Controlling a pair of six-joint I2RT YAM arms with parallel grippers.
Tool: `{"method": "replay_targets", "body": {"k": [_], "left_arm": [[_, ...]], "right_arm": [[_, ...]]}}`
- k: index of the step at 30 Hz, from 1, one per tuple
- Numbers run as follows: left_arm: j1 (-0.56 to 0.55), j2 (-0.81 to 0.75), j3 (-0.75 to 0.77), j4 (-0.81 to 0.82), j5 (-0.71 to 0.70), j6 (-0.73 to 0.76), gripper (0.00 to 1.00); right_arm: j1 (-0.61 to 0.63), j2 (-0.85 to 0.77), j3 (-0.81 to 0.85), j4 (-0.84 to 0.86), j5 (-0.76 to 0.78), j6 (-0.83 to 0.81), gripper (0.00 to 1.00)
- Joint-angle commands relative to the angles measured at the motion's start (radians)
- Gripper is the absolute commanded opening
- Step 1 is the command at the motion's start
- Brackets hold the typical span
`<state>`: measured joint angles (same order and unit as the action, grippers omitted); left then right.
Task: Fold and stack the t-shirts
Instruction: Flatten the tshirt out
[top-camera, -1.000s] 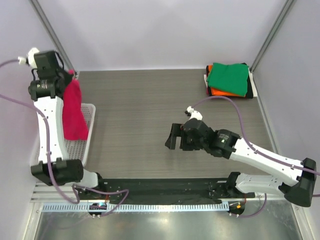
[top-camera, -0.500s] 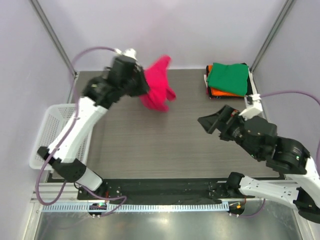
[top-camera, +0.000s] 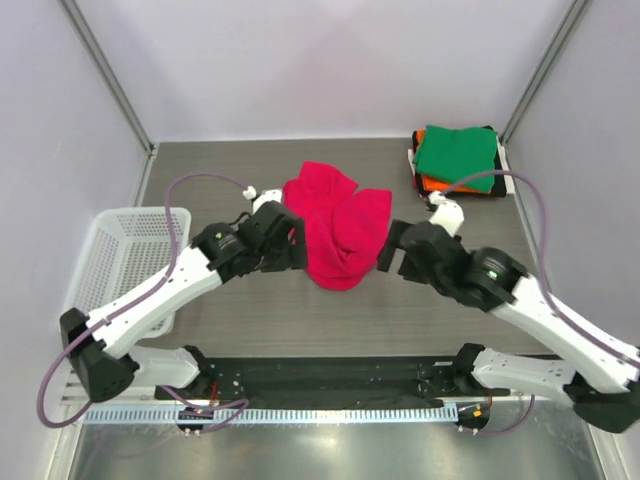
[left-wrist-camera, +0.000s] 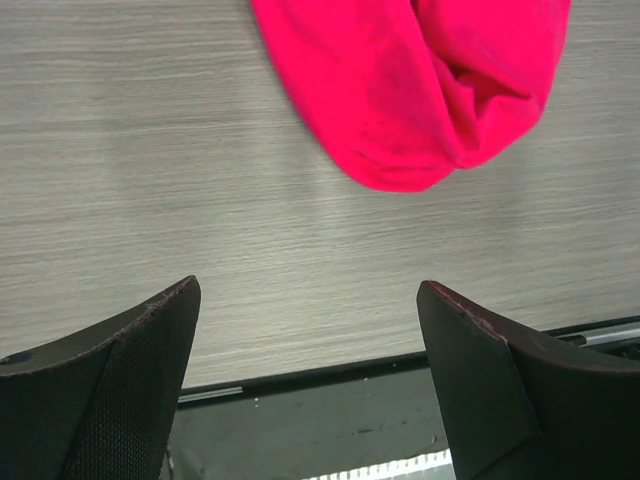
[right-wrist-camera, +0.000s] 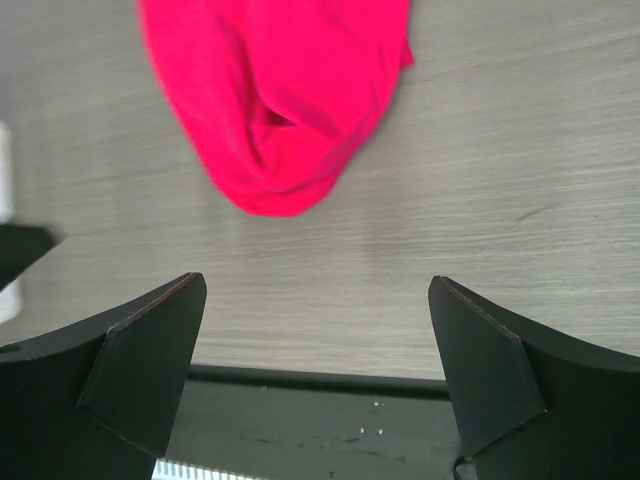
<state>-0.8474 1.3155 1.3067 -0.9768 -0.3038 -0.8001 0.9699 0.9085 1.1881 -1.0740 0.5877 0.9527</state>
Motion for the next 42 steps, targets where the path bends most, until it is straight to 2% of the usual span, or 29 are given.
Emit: {"method": "replay_targets", "body": {"k": [1, 2, 3, 9, 14, 17, 18, 24, 28, 29, 32, 33, 35, 36, 38, 39, 40, 42], "left_arm": [[0.002, -0.059, -0.118, 0.133, -0.046, -0.079, 0.89], [0.002, -0.07, -0.147, 0.166, -0.041, -0.091, 0.88], [0.002, -0.078, -0.205, 0.223, -0.037, -0.111, 0.88], [0.016, -0.102, -0.28, 0.293, -0.064, -0.111, 0.83], [0.031, -0.121, -0.359, 0.361, -0.052, -0.12, 0.82], [0.051, -0.102, -0.409, 0.458, -0.041, -0.129, 0.9], [0.074, -0.088, -0.418, 0.484, -0.032, -0.134, 0.95], [0.215, 0.081, -0.442, 0.682, 0.089, -0.154, 0.95], [0.237, 0.243, -0.396, 0.789, 0.124, -0.152, 0.9], [0.237, 0.276, -0.38, 0.797, 0.129, -0.152, 0.89], [0.238, 0.387, -0.347, 0.857, 0.144, -0.175, 0.81], [0.238, 0.404, -0.342, 0.889, 0.143, -0.192, 0.75], [0.24, 0.445, -0.325, 0.915, 0.141, -0.203, 0.65], [0.24, 0.456, -0.317, 0.925, 0.138, -0.206, 0.54], [0.24, 0.478, -0.285, 0.929, 0.123, -0.209, 0.39], [0.24, 0.481, -0.274, 0.929, 0.118, -0.209, 0.13], [0.242, 0.481, -0.264, 0.926, 0.115, -0.209, 0.01], [0.242, 0.449, -0.224, 0.899, 0.104, -0.191, 0.0]], "right_arm": [[-0.199, 0.114, -0.051, 0.195, -0.232, -0.161, 1.0], [-0.294, 0.136, -0.089, 0.242, -0.327, -0.195, 0.99], [-0.423, 0.157, -0.102, 0.328, -0.486, -0.244, 0.97], [-0.606, 0.492, 0.016, 0.479, -0.637, -0.379, 0.89], [-0.677, 0.801, 0.154, 0.586, -0.701, -0.39, 0.85], [-0.703, 0.909, 0.228, 0.62, -0.713, -0.399, 0.84], [-0.706, 0.97, 0.244, 0.626, -0.715, -0.404, 0.84], [-0.708, 1.079, 0.324, 0.625, -0.667, -0.437, 0.81], [-0.709, 1.113, 0.318, 0.629, -0.663, -0.451, 0.72], [-0.709, 1.118, 0.317, 0.637, -0.663, -0.453, 0.66], [-0.709, 1.132, 0.303, 0.661, -0.68, -0.457, 0.57], [-0.709, 1.135, 0.303, 0.664, -0.687, -0.462, 0.48], [-0.708, 1.142, 0.297, 0.675, -0.706, -0.465, 0.38], [-0.709, 1.142, 0.295, 0.677, -0.709, -0.466, 0.3], [-0.709, 1.139, 0.286, 0.687, -0.727, -0.47, 0.2], [-0.709, 1.129, 0.285, 0.686, -0.727, -0.471, 0.15], [-0.711, 1.123, 0.281, 0.687, -0.733, -0.473, 0.03], [-0.715, 1.071, 0.274, 0.684, -0.749, -0.465, 0.01]]}}
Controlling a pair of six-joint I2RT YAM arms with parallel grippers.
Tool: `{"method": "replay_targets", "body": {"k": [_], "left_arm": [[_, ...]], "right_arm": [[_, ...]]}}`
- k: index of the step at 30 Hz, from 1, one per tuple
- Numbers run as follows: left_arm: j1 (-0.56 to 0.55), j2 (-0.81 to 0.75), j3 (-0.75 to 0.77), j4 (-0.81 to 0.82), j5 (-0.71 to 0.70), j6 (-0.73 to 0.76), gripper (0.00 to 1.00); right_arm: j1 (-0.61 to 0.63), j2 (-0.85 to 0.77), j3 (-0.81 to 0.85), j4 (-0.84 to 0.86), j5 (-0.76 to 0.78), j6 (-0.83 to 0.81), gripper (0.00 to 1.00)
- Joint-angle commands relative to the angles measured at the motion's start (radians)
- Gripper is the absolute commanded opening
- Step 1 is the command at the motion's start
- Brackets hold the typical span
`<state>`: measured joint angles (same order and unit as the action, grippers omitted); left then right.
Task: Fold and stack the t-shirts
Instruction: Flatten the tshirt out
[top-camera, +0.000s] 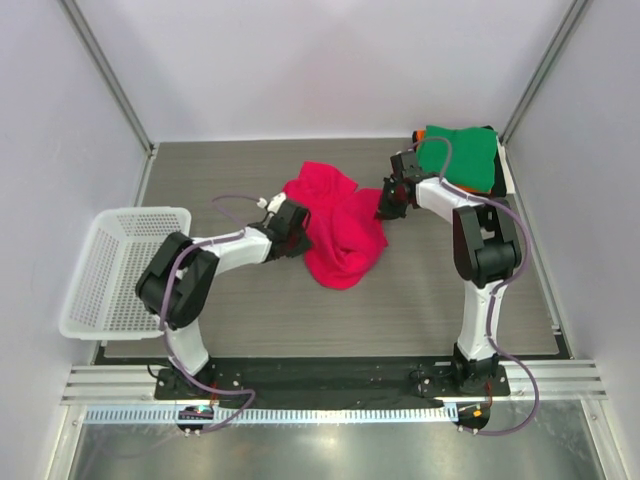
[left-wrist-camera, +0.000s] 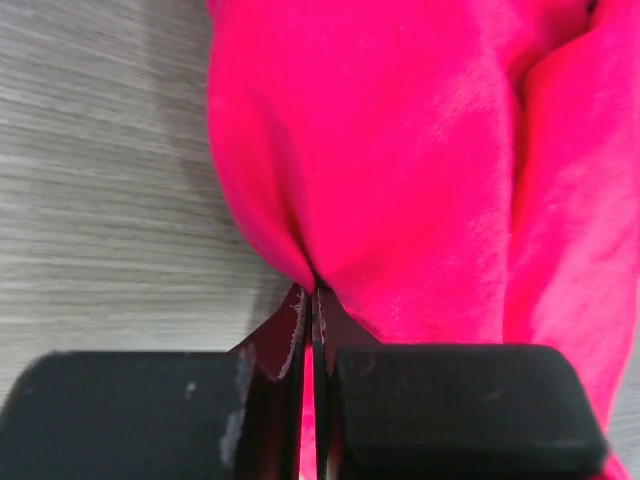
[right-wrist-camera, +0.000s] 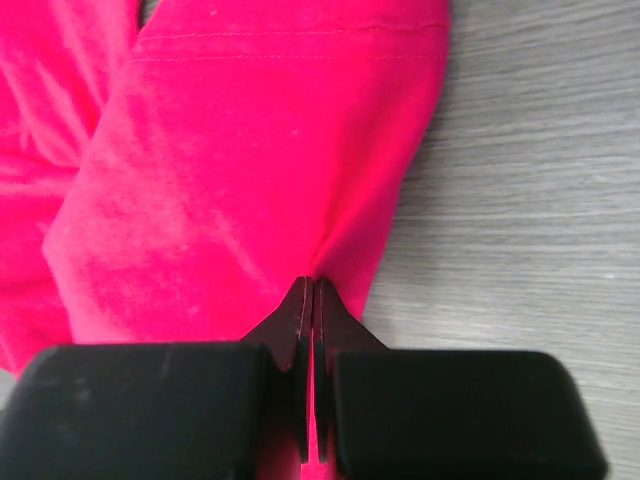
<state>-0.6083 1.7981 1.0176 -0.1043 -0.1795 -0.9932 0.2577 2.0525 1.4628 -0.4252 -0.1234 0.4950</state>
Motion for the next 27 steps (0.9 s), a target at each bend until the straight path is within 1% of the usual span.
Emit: {"method": "replay_targets", "body": {"k": [1, 2, 4, 5, 6, 7, 8, 9, 10, 11, 12, 13, 14, 15, 16, 18, 19, 21, 22, 23, 24, 25, 26, 27], "left_arm": [[0.002, -0.054, 0.106, -0.067, -0.031, 0.008, 0.0], [0.002, -0.083, 0.127, -0.113, -0.049, 0.025, 0.0], [0.002, -0.192, 0.182, -0.214, -0.096, 0.05, 0.0], [0.002, -0.233, 0.2, -0.304, -0.112, 0.073, 0.0], [0.002, -0.317, 0.222, -0.355, -0.132, 0.089, 0.0], [0.002, -0.354, 0.277, -0.404, -0.141, 0.103, 0.0], [0.002, -0.385, 0.31, -0.516, -0.144, 0.131, 0.0], [0.002, -0.42, 0.343, -0.567, -0.147, 0.146, 0.0], [0.002, -0.466, 0.427, -0.622, -0.146, 0.16, 0.0], [0.001, -0.486, 0.474, -0.693, -0.147, 0.172, 0.0], [0.001, -0.503, 0.524, -0.809, -0.147, 0.194, 0.0], [0.001, -0.52, 0.639, -0.883, -0.15, 0.205, 0.0], [-0.002, -0.526, 0.697, -0.941, -0.156, 0.209, 0.0], [-0.002, -0.529, 0.751, -1.038, -0.156, 0.232, 0.0], [-0.002, -0.519, 0.862, -1.076, -0.152, 0.244, 0.0], [-0.001, -0.482, 0.979, -1.158, -0.146, 0.267, 0.0], [0.002, -0.462, 1.077, -1.205, -0.135, 0.301, 0.01], [0.036, -0.376, 1.175, -1.247, -0.066, 0.33, 0.06], [0.098, -0.274, 1.191, -1.297, 0.037, 0.381, 0.14], [0.119, -0.251, 1.191, -1.298, 0.073, 0.381, 0.18], [0.14, -0.223, 1.132, -1.293, 0.121, 0.387, 0.22], [0.159, -0.208, 1.077, -1.246, 0.162, 0.392, 0.3], [0.18, -0.195, 1.011, -1.208, 0.211, 0.401, 0.61], [0.189, -0.166, 0.906, -1.184, 0.292, 0.401, 0.7]], "right_arm": [[-0.005, -0.101, -0.005, 0.023, -0.039, -0.004, 0.01], [-0.006, -0.129, -0.001, 0.01, -0.038, 0.0, 0.01], [-0.006, -0.225, 0.023, -0.035, -0.029, 0.001, 0.01], [-0.008, -0.257, 0.034, -0.088, -0.013, 0.002, 0.01], [-0.008, -0.302, 0.057, -0.116, -0.01, 0.002, 0.01], [-0.008, -0.381, 0.068, -0.177, -0.001, 0.004, 0.01], [-0.008, -0.431, 0.082, -0.208, 0.011, 0.007, 0.01], [-0.008, -0.475, 0.094, -0.242, 0.031, 0.014, 0.01], [-0.008, -0.567, 0.134, -0.323, 0.047, 0.02, 0.01], [-0.008, -0.612, 0.154, -0.366, 0.062, 0.028, 0.01], [-0.008, -0.653, 0.204, -0.412, 0.102, 0.034, 0.01], [-0.008, -0.742, 0.23, -0.502, 0.119, 0.039, 0.01], [-0.008, -0.777, 0.255, -0.544, 0.154, 0.043, 0.01], [-0.008, -0.811, 0.313, -0.587, 0.181, 0.045, 0.01], [-0.008, -0.845, 0.344, -0.669, 0.189, 0.047, 0.01], [-0.008, -0.85, 0.404, -0.748, 0.192, 0.048, 0.01], [-0.008, -0.844, 0.453, -0.803, 0.189, 0.048, 0.01], [-0.008, -0.818, 0.464, -0.816, 0.189, 0.042, 0.01], [-0.008, -0.755, 0.446, -0.836, 0.195, 0.015, 0.01], [-0.008, -0.755, 0.446, -0.836, 0.196, 0.014, 0.01], [-0.008, -0.705, 0.408, -0.836, 0.194, 0.002, 0.01], [-0.008, -0.683, 0.381, -0.834, 0.2, -0.009, 0.13], [-0.008, -0.664, 0.348, -0.83, 0.238, -0.021, 0.33], [-0.008, -0.64, 0.279, -0.822, 0.249, -0.027, 0.6]]}}
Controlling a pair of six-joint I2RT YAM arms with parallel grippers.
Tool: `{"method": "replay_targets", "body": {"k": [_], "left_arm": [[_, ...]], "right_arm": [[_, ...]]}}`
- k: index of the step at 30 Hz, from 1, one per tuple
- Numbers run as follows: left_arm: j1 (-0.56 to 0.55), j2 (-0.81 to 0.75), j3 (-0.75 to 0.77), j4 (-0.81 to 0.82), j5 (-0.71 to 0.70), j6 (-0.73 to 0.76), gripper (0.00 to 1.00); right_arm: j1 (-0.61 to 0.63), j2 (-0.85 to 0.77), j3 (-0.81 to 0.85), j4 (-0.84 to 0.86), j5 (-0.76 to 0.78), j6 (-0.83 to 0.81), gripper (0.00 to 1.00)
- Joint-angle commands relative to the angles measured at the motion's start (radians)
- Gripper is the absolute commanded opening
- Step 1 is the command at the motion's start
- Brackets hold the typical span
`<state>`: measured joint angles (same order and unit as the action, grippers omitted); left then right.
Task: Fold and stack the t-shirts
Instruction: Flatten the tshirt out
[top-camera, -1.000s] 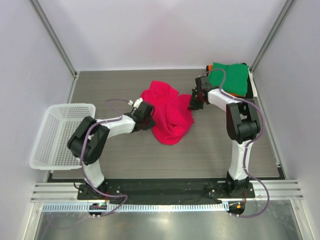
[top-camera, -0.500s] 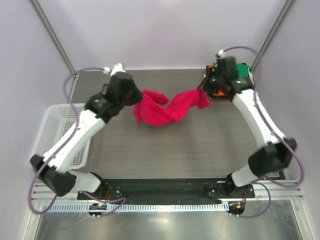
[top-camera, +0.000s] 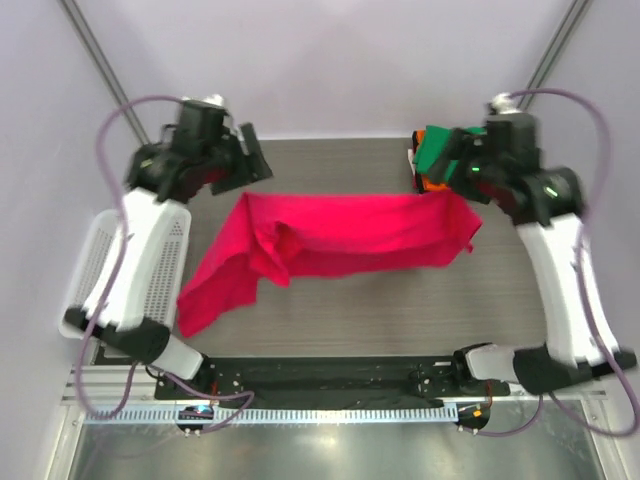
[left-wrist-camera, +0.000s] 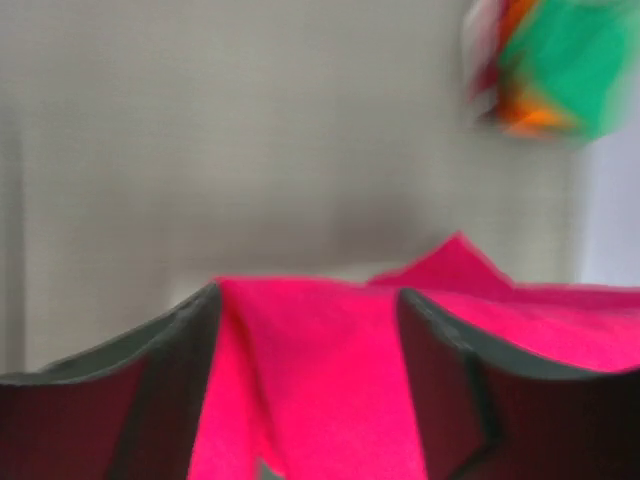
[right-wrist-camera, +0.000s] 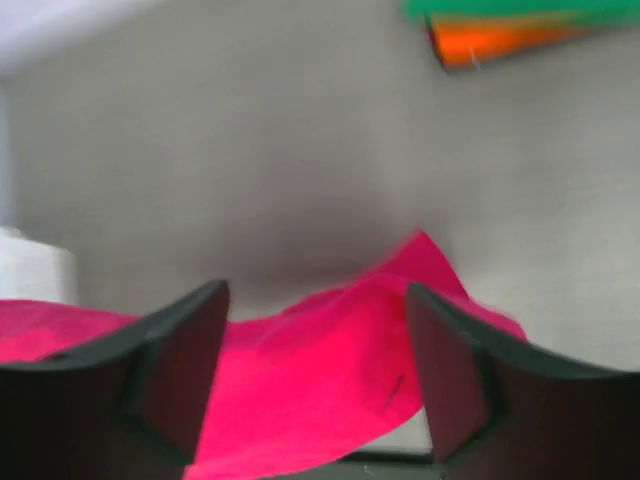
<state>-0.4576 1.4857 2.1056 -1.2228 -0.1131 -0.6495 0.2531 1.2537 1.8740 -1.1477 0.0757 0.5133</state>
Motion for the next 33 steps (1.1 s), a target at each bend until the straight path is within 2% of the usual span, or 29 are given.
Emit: {"method": "replay_targets", "body": {"k": [1, 2, 3, 5, 7, 11, 14, 19, 23, 24, 25, 27, 29, 33], "left_arm": [[0.039, 0.157, -0.229, -0.051, 0.239, 0.06, 0.75], [0.039, 0.16, -0.272, -0.017, 0.243, 0.056, 0.8], [0.037, 0.136, -0.364, 0.003, 0.248, 0.05, 0.81], [0.037, 0.078, -0.447, 0.073, 0.216, 0.033, 0.85], [0.039, 0.007, -0.513, 0.091, 0.141, 0.011, 0.86], [0.024, -0.074, -0.544, 0.062, 0.032, -0.006, 0.8], [-0.03, -0.154, -0.64, 0.086, -0.009, -0.047, 0.75], [-0.179, -0.29, -0.929, 0.271, 0.012, -0.188, 0.68], [-0.222, -0.415, -1.153, 0.457, 0.042, -0.278, 0.66], [-0.222, -0.43, -1.229, 0.527, 0.061, -0.309, 0.67], [-0.223, -0.444, -1.263, 0.528, 0.064, -0.309, 0.67], [-0.224, -0.459, -1.343, 0.62, 0.075, -0.338, 0.73], [-0.225, -0.45, -1.38, 0.682, 0.078, -0.351, 0.79], [-0.225, -0.366, -1.415, 0.732, 0.087, -0.366, 0.81]], "right_arm": [[-0.003, 0.162, -0.166, -0.081, 0.068, -0.048, 0.84], [-0.003, 0.155, -0.202, -0.064, 0.079, -0.047, 0.89], [-0.005, 0.141, -0.272, -0.046, 0.07, -0.045, 0.92], [-0.003, 0.078, -0.331, -0.001, 0.055, -0.044, 0.97], [-0.003, 0.02, -0.406, 0.034, 0.036, -0.042, 0.98], [-0.002, -0.057, -0.541, 0.089, -0.048, -0.036, 0.97], [-0.002, -0.131, -0.689, 0.16, -0.128, -0.013, 0.97], [-0.005, -0.174, -0.877, 0.249, -0.142, 0.013, 0.97], [-0.005, -0.201, -0.941, 0.31, -0.148, 0.043, 0.96], [-0.006, -0.209, -0.958, 0.33, -0.151, 0.048, 0.96], [-0.006, -0.209, -0.964, 0.339, -0.157, 0.056, 0.96], [-0.008, -0.203, -0.986, 0.368, -0.181, 0.068, 0.96], [-0.009, -0.197, -1.003, 0.382, -0.183, 0.071, 0.96], [-0.017, -0.16, -1.053, 0.408, -0.149, 0.082, 0.96]]}}
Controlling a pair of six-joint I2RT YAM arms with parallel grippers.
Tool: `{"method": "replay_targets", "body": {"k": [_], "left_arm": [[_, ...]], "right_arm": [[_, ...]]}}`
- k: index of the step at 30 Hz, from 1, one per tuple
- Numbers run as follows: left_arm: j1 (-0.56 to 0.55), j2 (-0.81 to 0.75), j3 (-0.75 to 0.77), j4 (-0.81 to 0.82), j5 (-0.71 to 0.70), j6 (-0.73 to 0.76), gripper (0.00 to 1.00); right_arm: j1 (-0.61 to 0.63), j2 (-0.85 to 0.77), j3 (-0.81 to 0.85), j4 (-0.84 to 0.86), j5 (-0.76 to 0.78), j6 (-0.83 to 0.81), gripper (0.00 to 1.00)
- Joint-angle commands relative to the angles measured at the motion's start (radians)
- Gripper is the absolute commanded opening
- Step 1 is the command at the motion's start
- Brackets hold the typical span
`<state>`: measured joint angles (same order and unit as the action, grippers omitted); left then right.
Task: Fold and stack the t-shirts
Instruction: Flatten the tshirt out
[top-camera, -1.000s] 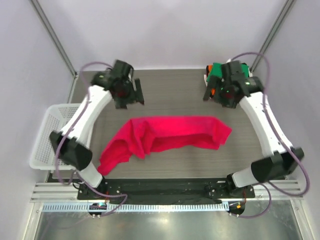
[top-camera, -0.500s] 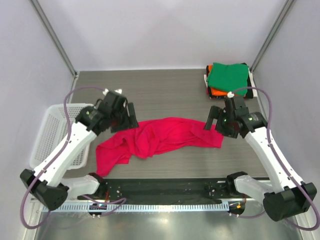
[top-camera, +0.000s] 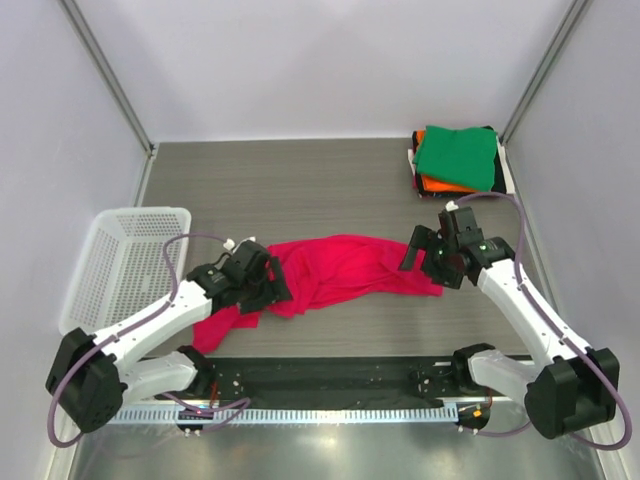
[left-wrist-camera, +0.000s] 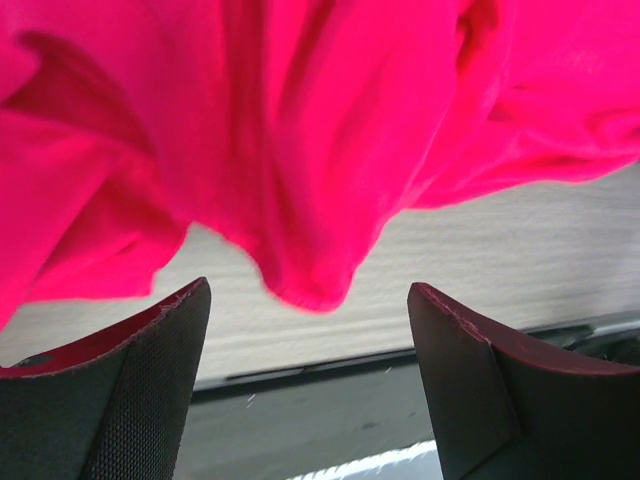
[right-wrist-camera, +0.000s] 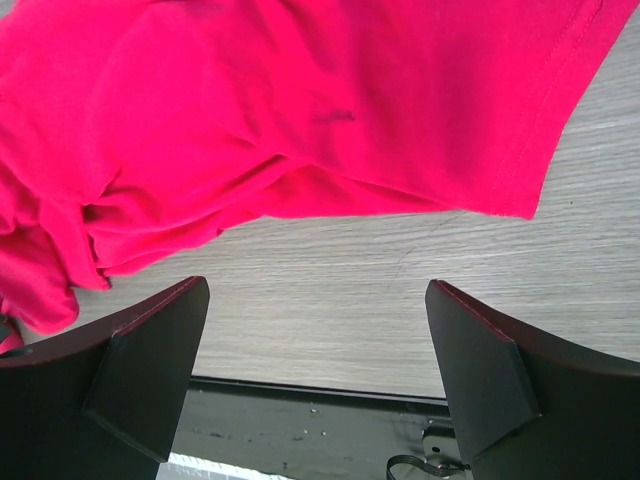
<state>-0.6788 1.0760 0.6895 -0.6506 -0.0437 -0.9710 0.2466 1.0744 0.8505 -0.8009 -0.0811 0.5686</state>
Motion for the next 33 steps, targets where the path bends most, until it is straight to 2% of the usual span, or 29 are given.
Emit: {"method": "replay_targets", "body": {"k": [1, 3, 6, 7, 9, 10, 11, 14, 15, 18, 21, 24, 25, 27, 28, 29, 30, 31, 32, 33], "left_arm": [[-0.004, 0.058, -0.004, 0.169, 0.015, -0.047, 0.81], [-0.004, 0.076, -0.016, 0.207, 0.005, -0.061, 0.8], [-0.004, 0.111, -0.025, 0.25, 0.002, -0.072, 0.72], [-0.005, 0.122, -0.022, 0.262, -0.001, -0.074, 0.57], [-0.005, 0.153, -0.005, 0.272, -0.007, -0.071, 0.35], [-0.005, 0.16, 0.007, 0.27, -0.01, -0.058, 0.1], [-0.005, 0.17, 0.021, 0.263, -0.015, -0.052, 0.0], [-0.004, 0.18, 0.138, 0.162, -0.073, -0.003, 0.0], [-0.002, 0.193, 0.227, 0.12, -0.12, 0.017, 0.0], [0.041, 0.249, 0.427, -0.001, -0.14, 0.081, 0.0], [0.116, 0.304, 0.608, -0.085, -0.114, 0.129, 0.0], [0.211, 0.375, 0.747, -0.081, -0.081, 0.164, 0.0], [0.288, 0.45, 0.787, -0.074, -0.047, 0.169, 0.0], [0.367, 0.569, 0.945, -0.089, 0.03, 0.167, 0.0], [0.428, 0.704, 1.008, -0.143, 0.039, 0.172, 0.03], [0.453, 0.787, 1.135, -0.179, 0.094, 0.173, 0.12], [0.475, 0.858, 1.203, -0.216, 0.137, 0.178, 0.24], [0.507, 0.919, 1.27, -0.322, 0.174, 0.189, 0.47], [0.513, 1.002, 1.379, -0.366, 0.17, 0.195, 0.52], [0.509, 1.006, 1.397, -0.383, 0.153, 0.207, 0.57]], "right_arm": [[-0.012, 0.019, -0.037, 0.068, 0.01, 0.028, 0.96], [-0.023, 0.032, -0.056, 0.084, 0.011, 0.027, 0.96], [-0.032, 0.036, -0.062, 0.092, 0.017, 0.02, 0.96], [-0.041, 0.039, -0.059, 0.092, 0.015, 0.013, 0.96], [-0.049, 0.051, -0.056, 0.095, 0.015, 0.005, 0.96], [-0.052, 0.056, -0.056, 0.095, 0.014, 0.002, 0.96], [-0.059, 0.059, -0.054, 0.094, 0.012, -0.004, 0.96], [-0.069, 0.07, -0.048, 0.095, 0.011, -0.012, 0.96], [-0.07, 0.071, -0.041, 0.094, 0.009, -0.013, 0.96], [-0.073, 0.076, -0.022, 0.094, 0.017, -0.018, 0.96], [-0.073, 0.084, -0.001, 0.088, 0.018, -0.022, 0.96], [-0.073, 0.084, 0.013, 0.082, 0.018, -0.027, 0.96], [-0.073, 0.087, 0.015, 0.083, 0.015, -0.029, 0.96], [-0.073, 0.099, 0.024, 0.081, 0.007, -0.029, 0.96], [-0.073, 0.107, 0.027, 0.083, -0.012, -0.03, 0.96], [-0.073, 0.111, 0.031, 0.081, -0.019, -0.029, 0.96], [-0.073, 0.114, 0.036, 0.08, -0.023, -0.029, 0.96], [-0.073, 0.108, 0.036, 0.077, -0.028, -0.035, 0.96], [-0.073, 0.102, 0.038, 0.071, -0.025, -0.038, 0.96], [-0.073, 0.084, 0.039, 0.059, -0.017, -0.041, 0.96]]}}
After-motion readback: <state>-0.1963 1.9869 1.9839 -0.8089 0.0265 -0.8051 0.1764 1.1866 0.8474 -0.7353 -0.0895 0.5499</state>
